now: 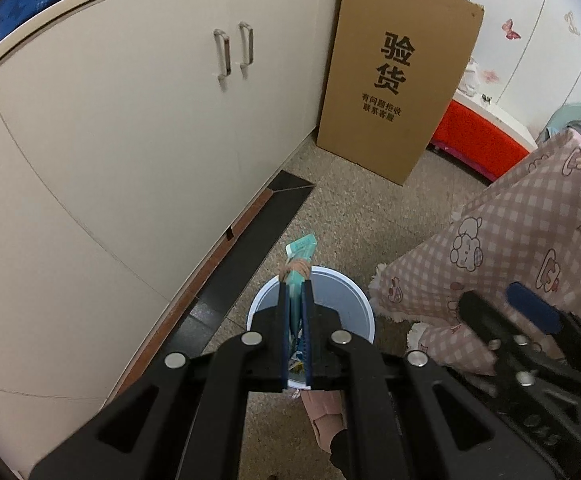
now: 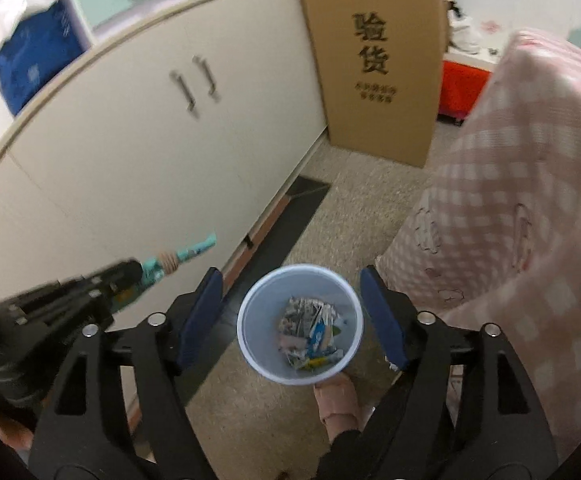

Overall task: Collect trash
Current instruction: 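Open both tools to drop the toothbrush and tube into the bin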

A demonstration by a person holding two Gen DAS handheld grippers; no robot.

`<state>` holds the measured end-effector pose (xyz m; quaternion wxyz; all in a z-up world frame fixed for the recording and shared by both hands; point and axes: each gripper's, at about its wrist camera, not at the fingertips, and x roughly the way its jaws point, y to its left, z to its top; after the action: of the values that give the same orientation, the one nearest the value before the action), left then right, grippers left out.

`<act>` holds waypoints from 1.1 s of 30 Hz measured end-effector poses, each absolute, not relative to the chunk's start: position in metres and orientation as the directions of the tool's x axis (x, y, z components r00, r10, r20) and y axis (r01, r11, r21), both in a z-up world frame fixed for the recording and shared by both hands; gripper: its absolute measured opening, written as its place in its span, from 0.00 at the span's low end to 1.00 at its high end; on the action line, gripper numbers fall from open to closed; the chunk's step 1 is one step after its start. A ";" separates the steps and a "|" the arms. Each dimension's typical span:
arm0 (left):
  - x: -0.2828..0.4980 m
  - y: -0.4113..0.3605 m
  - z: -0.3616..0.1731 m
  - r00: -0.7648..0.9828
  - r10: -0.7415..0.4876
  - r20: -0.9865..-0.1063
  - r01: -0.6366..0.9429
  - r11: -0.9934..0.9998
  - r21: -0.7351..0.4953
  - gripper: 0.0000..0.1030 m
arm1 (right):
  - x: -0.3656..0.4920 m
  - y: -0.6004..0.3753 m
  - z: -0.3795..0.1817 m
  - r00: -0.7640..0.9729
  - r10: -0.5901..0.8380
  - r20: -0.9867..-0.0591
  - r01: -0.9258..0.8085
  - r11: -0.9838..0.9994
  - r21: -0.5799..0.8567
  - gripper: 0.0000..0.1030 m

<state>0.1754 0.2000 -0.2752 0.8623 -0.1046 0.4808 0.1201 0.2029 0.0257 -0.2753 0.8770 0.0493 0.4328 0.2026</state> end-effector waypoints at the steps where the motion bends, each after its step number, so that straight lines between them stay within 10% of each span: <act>1: 0.177 0.199 -0.276 0.506 0.106 -0.856 -0.306 0.950 -0.064 0.05 | 0.203 0.020 -0.276 0.547 0.408 -0.731 -0.297 0.911 0.285 0.79; 26: 0.203 0.173 -0.281 0.494 0.129 -0.860 -0.279 0.960 -0.017 0.09 | 0.205 -0.007 -0.277 0.570 0.422 -0.705 -0.203 0.904 0.377 0.85; 30: 0.206 0.174 -0.283 0.482 0.143 -0.864 -0.291 0.957 -0.003 0.50 | 0.205 -0.006 -0.276 0.568 0.421 -0.707 -0.203 0.904 0.375 0.85; 33: 0.204 0.172 -0.283 0.489 0.165 -0.857 -0.285 0.958 0.022 0.55 | 0.205 -0.005 -0.277 0.566 0.420 -0.709 -0.201 0.905 0.375 0.85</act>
<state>0.2036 0.1722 -0.2832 0.8606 -0.0615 0.4883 0.1307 0.2052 -0.0055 -0.2766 0.8758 0.1273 0.4306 0.1771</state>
